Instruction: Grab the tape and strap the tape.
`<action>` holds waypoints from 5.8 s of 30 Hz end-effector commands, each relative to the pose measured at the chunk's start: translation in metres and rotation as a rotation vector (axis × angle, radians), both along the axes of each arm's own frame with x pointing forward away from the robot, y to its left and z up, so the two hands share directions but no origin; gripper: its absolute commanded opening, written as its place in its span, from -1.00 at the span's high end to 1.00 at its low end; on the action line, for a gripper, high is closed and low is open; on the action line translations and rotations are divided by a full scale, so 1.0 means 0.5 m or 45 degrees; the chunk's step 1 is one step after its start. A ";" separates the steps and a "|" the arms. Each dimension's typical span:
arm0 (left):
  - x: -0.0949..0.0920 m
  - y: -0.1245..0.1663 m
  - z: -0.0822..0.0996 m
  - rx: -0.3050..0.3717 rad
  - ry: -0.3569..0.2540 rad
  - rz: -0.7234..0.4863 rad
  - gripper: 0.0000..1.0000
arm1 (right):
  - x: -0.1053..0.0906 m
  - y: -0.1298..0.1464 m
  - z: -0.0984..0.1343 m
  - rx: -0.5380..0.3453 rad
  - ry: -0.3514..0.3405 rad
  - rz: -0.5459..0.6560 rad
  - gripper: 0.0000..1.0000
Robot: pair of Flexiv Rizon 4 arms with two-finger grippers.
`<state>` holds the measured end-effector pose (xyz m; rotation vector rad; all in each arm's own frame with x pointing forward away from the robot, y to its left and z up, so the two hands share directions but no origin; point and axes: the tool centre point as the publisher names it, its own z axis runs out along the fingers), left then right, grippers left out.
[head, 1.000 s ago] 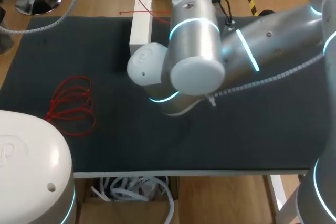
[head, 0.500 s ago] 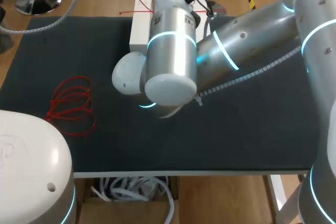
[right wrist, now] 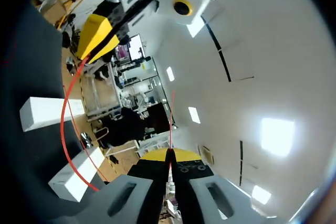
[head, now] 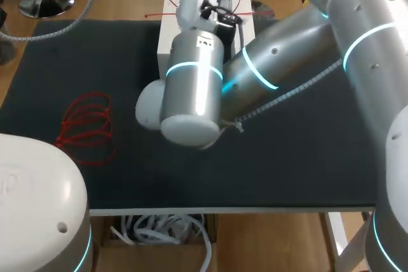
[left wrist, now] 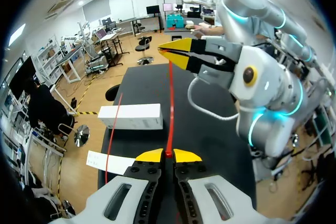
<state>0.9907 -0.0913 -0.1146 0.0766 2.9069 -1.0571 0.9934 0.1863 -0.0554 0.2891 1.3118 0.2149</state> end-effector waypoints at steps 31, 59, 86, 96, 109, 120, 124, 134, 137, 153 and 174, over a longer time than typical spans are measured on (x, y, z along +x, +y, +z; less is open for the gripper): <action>0.001 0.000 0.002 0.005 0.003 -0.002 1.00 | -0.013 0.037 0.008 -0.034 0.104 -0.007 1.00; 0.001 0.000 0.002 0.005 0.003 -0.002 1.00 | -0.020 0.059 0.053 -1.084 0.179 -0.118 1.00; 0.001 0.000 0.002 0.005 0.003 -0.002 1.00 | -0.022 0.098 0.051 -1.357 0.217 -0.077 1.00; 0.001 0.000 0.002 0.005 0.003 -0.002 1.00 | -0.024 0.094 0.061 -1.345 0.174 -0.048 1.00; 0.001 0.000 0.002 0.005 0.003 -0.002 1.00 | -0.024 0.094 0.061 -1.345 0.174 -0.048 1.00; 0.001 0.000 0.002 0.005 0.003 -0.002 1.00 | -0.024 0.094 0.061 -1.345 0.174 -0.048 1.00; 0.001 0.000 0.002 0.005 0.003 -0.002 1.00 | -0.025 0.097 0.058 -1.352 0.192 -0.069 1.00; 0.001 0.000 0.002 0.005 0.003 -0.002 1.00 | -0.019 0.117 0.045 -1.394 0.271 -0.147 1.00; 0.001 0.000 0.002 0.005 0.003 -0.002 1.00 | -0.018 0.124 0.038 -1.402 0.292 -0.142 1.00; 0.001 0.000 0.002 0.005 0.003 -0.002 1.00 | -0.008 0.151 0.016 -1.435 0.344 -0.142 1.00; 0.001 0.000 0.002 0.005 0.003 -0.002 1.00 | -0.006 0.173 -0.004 -1.470 0.360 -0.142 1.00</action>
